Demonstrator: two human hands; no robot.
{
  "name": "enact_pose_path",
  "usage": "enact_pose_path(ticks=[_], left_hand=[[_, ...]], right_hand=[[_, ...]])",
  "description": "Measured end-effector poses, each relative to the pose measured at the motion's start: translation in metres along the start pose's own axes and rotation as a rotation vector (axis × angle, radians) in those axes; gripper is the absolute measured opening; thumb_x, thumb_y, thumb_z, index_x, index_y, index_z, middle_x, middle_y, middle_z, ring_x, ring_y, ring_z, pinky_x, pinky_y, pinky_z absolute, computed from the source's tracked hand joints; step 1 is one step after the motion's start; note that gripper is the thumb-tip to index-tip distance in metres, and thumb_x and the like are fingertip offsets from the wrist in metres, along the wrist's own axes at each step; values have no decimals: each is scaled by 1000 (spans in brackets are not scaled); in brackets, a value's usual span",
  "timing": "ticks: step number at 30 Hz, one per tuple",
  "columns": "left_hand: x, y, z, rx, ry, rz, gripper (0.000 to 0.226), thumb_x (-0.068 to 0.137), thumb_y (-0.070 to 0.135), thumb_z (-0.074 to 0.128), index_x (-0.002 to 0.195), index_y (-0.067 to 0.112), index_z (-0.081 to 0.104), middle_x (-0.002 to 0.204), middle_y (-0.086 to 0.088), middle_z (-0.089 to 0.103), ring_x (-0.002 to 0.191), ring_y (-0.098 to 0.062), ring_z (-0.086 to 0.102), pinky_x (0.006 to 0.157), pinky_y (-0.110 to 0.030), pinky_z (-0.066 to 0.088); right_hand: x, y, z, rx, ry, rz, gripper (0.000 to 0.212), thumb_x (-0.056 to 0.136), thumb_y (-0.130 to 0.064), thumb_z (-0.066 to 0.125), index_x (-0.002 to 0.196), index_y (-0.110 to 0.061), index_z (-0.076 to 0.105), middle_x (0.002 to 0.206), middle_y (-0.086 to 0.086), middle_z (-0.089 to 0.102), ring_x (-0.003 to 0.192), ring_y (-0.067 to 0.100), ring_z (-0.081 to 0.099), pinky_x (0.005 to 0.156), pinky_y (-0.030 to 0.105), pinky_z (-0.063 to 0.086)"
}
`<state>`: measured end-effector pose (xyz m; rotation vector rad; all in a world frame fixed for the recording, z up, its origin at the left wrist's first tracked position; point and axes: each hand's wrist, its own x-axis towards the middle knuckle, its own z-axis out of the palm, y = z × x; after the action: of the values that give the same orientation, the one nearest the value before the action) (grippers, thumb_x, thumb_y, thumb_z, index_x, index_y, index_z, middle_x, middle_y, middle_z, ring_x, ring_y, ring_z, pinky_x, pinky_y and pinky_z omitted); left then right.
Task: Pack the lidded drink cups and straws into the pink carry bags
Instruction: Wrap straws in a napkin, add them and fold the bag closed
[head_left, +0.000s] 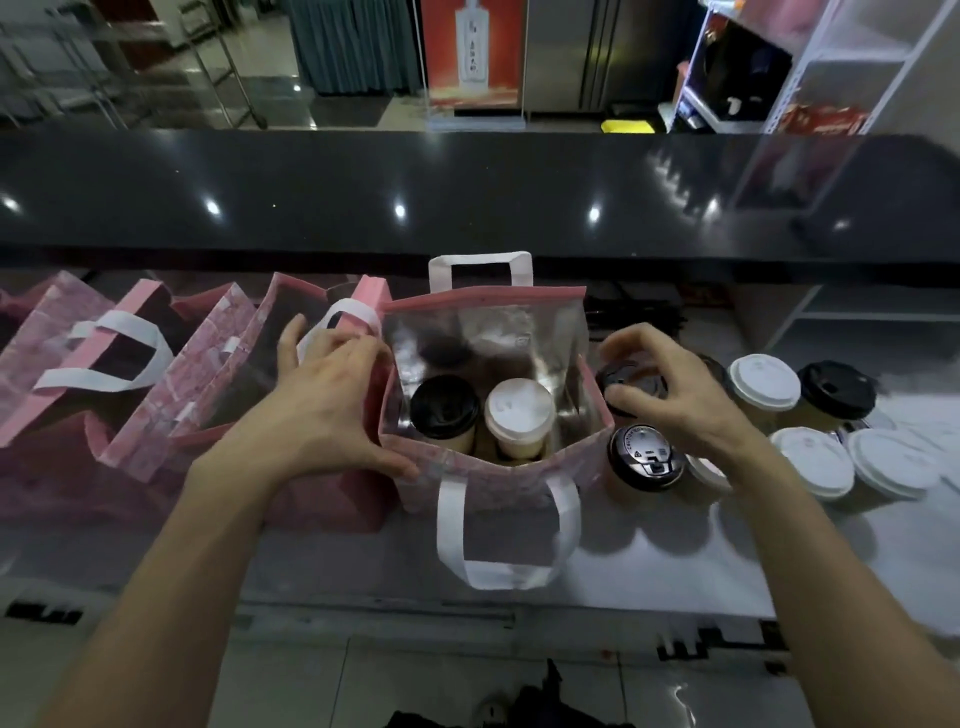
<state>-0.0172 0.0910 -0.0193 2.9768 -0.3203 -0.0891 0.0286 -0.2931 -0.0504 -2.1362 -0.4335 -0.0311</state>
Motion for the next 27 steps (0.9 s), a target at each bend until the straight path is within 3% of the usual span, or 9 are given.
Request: enact_pose_path(ticks=[3,6,8,12,16,19,21,22,27], left_hand=[[12,-2,11,-14,12,-29,127,48,84,86,152,29,37,146,5,55,161,-14,21,129,-58,-21],[28,-10,17,-54,-31,-46,141,53,64,97,165,24,21,140,9,66,159,-16,31,131,-57,-13],[42,-14,15,-95,-91,-69,152,51,56,101,168,28,8,134,14,71,159,-23,35,133,-55,-2],[60,-16,-7,-163,-266,-189,179,31,62,100,162,52,-22,154,8,60,160,-39,27,129,-63,22],[72,-16,-25,-148,-272,-221,185,15,64,95,149,69,-32,162,-5,52,148,-45,42,117,-58,45],[82,-18,-28,-113,-295,-203,188,20,58,101,150,66,-34,172,-6,37,146,-42,48,114,-52,47],[88,-22,-26,-93,-305,-159,189,22,60,102,157,59,-30,181,1,13,158,-35,36,120,-52,39],[91,-24,-25,-112,-304,-141,188,22,60,103,159,58,-26,181,1,13,160,-33,32,120,-50,37],[93,-37,-25,-192,-291,-193,154,19,67,106,143,57,15,151,5,55,125,-24,55,101,-39,47]], right_hand=[[1,18,-6,-35,-299,158,56,69,-58,87,119,-42,68,123,-18,71,118,4,66,108,41,53],[12,25,1,-187,-376,200,70,60,-60,92,122,-43,66,131,-16,65,123,10,62,111,43,51],[25,27,3,-220,-392,179,69,63,-52,93,125,-39,66,154,-11,49,139,13,51,119,41,43],[51,27,-7,-179,-483,209,79,46,-64,91,118,-46,68,175,-25,4,157,12,24,121,37,36],[73,30,-15,-167,-525,191,89,37,-73,98,117,-50,68,175,-27,-9,163,14,12,126,38,28],[86,30,-12,-132,-530,169,84,42,-70,100,117,-51,68,175,-27,-15,165,15,4,130,44,23],[93,31,-9,-105,-527,160,76,50,-61,98,118,-48,68,176,-23,-16,166,18,1,129,44,21],[96,32,-8,-92,-529,160,74,52,-59,97,119,-46,68,176,-22,-16,166,19,1,128,44,22],[104,35,-4,-19,-537,194,59,70,-41,97,121,-35,68,178,-17,-9,164,24,10,130,53,24]])
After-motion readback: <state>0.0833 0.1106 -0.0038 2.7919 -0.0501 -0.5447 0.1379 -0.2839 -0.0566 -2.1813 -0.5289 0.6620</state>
